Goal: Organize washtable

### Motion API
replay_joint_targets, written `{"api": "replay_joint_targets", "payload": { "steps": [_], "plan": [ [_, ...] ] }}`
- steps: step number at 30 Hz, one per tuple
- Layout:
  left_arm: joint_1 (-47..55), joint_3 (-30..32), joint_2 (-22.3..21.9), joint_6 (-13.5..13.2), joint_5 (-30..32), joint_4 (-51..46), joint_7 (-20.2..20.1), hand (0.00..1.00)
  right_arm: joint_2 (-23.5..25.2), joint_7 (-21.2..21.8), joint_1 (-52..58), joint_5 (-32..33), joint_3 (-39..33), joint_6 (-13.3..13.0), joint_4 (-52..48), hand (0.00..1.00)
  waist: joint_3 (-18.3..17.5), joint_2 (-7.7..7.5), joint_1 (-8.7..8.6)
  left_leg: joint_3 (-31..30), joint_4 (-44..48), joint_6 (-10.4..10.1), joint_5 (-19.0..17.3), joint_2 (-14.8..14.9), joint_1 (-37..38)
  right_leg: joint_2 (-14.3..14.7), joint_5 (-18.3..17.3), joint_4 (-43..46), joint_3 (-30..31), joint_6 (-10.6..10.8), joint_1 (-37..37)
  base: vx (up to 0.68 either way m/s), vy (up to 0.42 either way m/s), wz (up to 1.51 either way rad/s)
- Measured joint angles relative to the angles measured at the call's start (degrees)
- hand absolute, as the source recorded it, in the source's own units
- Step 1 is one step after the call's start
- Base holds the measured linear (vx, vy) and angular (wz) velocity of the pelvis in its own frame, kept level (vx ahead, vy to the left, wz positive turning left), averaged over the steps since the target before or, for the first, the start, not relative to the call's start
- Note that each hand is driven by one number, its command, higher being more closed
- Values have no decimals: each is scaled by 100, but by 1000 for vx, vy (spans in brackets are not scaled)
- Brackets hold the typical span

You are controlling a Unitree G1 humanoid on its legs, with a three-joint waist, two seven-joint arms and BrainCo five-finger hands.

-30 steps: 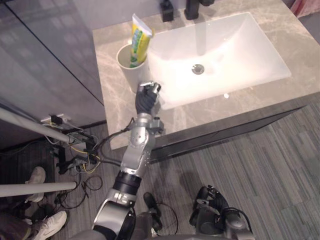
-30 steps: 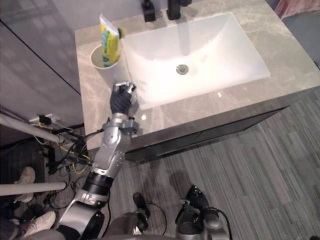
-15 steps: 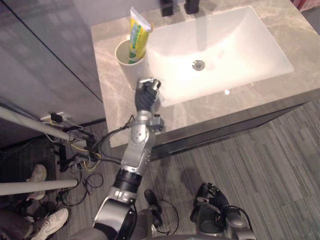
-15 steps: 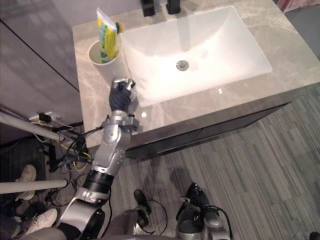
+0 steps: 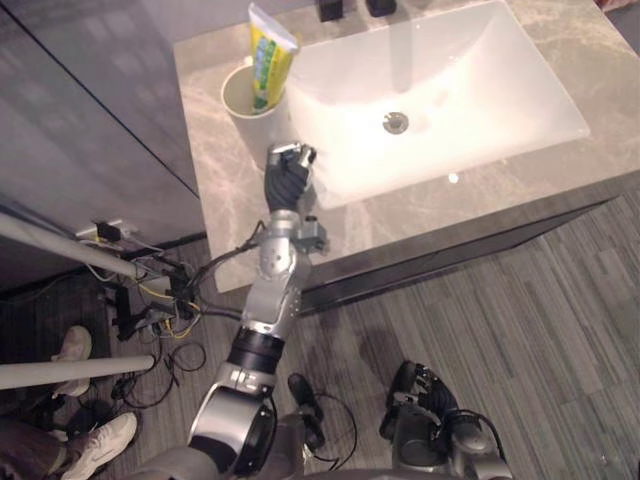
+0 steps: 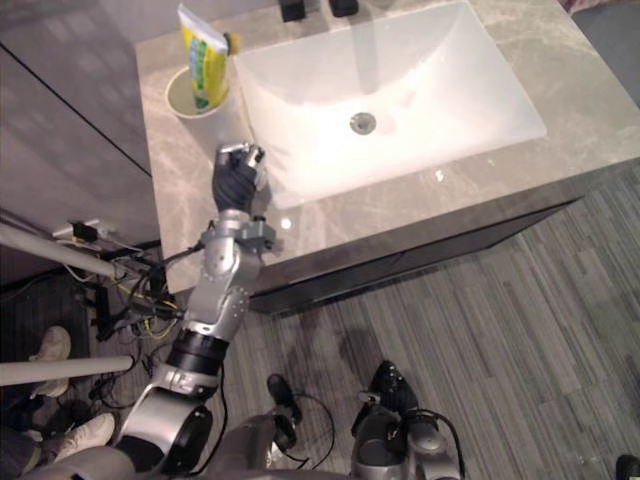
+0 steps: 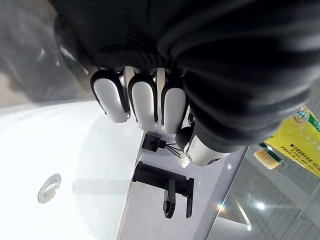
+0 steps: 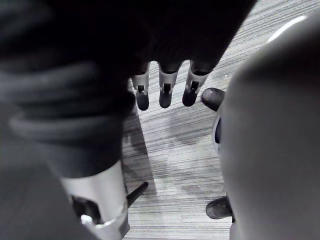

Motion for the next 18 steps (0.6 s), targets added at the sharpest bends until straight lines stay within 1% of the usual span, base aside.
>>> {"api": "replay_joint_targets", "payload": {
  "steps": [7, 11, 16, 18],
  "plan": [
    [-62, 28, 4, 0, 49, 44, 1, 100, -2, 1, 0, 0, 1, -3, -2, 0, 0, 0, 3, -1, 1, 0, 0, 1, -25, 1, 2, -1, 2, -2, -25, -16, -5, 0],
    [-182, 189, 6, 10, 118, 141, 21, 100, -5, 2, 0, 0, 8, -5, -15, 0, 0, -1, -3, 4, 4, 0, 0, 5, -49, 4, 8, 0, 14, -10, -56, -33, -12, -1],
    [-420, 255, 120, 8, 260, 308, 129, 100, -8, 4, 0, 0, 12, -4, -44, 0, 31, -20, 4, 20, 77, 1, 0, 31, -129, 20, 27, 0, 99, -30, -128, -31, -16, -4],
    [-467, 382, 135, 17, 320, 348, 136, 100, -8, 5, 0, 0, 15, -4, -62, 0, 31, -20, -13, 21, 98, 0, -1, 41, -152, 27, 36, 0, 117, -42, -156, -37, -19, -5]
  ]
}}
